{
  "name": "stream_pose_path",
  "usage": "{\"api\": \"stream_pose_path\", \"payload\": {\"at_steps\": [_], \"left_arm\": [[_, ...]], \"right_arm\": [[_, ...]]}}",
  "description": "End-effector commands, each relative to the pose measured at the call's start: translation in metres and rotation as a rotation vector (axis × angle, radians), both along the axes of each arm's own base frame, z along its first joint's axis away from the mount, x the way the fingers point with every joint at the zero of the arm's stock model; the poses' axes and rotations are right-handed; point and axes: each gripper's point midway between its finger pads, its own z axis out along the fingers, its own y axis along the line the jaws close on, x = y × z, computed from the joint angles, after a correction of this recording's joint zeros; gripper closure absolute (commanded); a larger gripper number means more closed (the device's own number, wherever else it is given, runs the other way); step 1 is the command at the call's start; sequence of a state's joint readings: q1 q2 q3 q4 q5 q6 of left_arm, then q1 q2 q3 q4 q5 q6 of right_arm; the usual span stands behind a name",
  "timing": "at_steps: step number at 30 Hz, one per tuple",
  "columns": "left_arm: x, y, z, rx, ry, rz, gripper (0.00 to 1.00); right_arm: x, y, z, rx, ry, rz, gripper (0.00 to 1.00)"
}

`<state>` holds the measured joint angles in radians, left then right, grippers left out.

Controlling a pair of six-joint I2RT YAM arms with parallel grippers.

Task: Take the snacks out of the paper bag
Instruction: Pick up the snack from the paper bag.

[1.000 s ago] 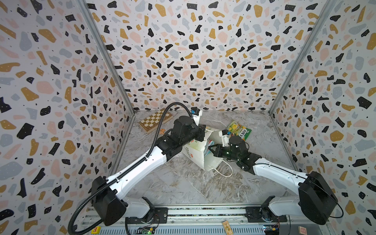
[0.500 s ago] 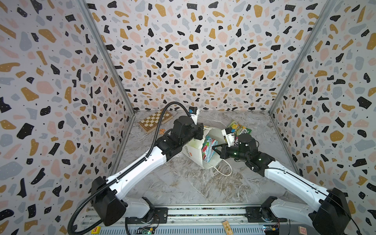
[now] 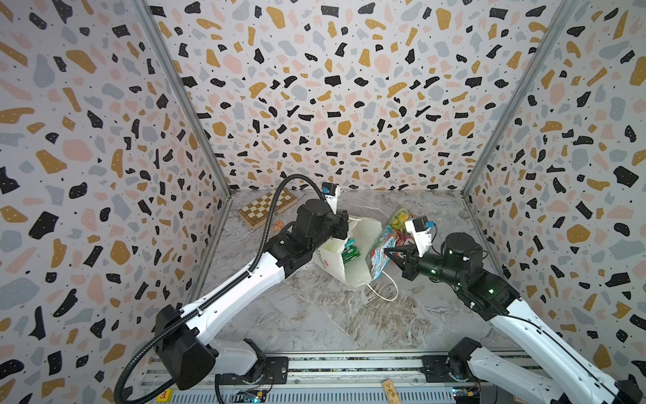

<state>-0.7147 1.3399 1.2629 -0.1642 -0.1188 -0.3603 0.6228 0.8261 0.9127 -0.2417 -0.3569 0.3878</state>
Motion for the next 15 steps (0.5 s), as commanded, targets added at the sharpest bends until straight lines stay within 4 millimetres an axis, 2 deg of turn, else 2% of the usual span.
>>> {"api": "stream_pose_path", "payload": {"at_steps": [1, 3, 7, 12, 15], "left_arm": [[-0.001, 0.004, 0.013, -0.031, -0.034, 0.018, 1.00], [-0.001, 0.003, 0.012, -0.031, -0.033, 0.016, 1.00], [-0.001, 0.003, 0.012, -0.035, -0.032, 0.012, 1.00], [-0.001, 0.002, 0.012, -0.036, -0.031, 0.008, 1.00], [-0.002, 0.002, 0.014, -0.040, -0.034, 0.006, 1.00]], "right_arm": [[0.000, -0.024, 0.042, 0.015, -0.134, -0.105, 1.00], [0.007, -0.040, 0.044, -0.010, -0.143, -0.202, 1.00], [0.025, -0.071, 0.027, -0.101, -0.105, -0.393, 1.00], [0.047, -0.105, -0.015, -0.238, 0.012, -0.584, 1.00], [0.055, -0.118, -0.040, -0.305, 0.074, -0.642, 1.00]]}}
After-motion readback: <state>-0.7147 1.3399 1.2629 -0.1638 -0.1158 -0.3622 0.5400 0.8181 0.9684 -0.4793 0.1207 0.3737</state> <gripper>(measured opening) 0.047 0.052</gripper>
